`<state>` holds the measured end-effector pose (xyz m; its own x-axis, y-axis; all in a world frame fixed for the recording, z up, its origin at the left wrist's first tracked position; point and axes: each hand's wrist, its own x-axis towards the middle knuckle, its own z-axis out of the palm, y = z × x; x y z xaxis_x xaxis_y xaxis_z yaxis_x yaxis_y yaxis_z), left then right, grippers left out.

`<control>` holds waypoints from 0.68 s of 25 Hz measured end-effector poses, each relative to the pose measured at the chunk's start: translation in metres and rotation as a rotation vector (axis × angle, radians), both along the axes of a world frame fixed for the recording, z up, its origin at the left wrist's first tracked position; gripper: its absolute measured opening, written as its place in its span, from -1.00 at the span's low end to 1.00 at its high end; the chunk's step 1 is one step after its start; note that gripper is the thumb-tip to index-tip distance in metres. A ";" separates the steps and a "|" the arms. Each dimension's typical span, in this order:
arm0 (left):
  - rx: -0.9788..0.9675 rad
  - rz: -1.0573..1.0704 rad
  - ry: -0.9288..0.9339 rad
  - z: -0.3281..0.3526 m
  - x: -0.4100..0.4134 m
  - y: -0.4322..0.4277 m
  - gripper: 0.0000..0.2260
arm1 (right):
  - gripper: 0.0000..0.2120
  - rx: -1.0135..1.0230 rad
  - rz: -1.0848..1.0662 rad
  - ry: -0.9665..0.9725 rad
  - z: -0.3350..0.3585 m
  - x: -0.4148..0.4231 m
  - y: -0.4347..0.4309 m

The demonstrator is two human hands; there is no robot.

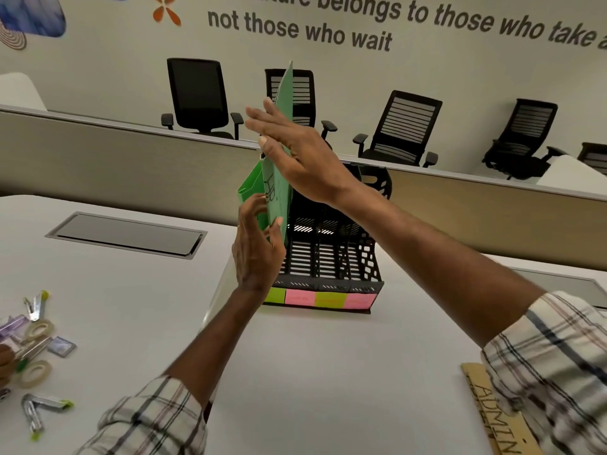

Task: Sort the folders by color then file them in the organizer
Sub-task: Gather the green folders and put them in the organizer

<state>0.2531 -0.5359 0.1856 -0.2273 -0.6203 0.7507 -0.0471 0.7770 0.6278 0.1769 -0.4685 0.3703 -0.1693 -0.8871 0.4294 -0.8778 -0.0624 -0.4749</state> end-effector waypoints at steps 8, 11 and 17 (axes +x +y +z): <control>-0.022 -0.105 -0.210 -0.042 -0.007 -0.020 -0.21 | -0.53 0.159 0.000 0.072 -0.059 -0.026 -0.011; 0.024 -0.102 -0.282 -0.056 -0.006 -0.021 -0.20 | -0.47 0.235 -0.011 0.082 -0.085 -0.036 -0.015; -0.017 0.145 -0.307 -0.076 0.003 -0.017 -0.16 | -0.38 0.253 0.014 -0.012 -0.124 -0.042 -0.017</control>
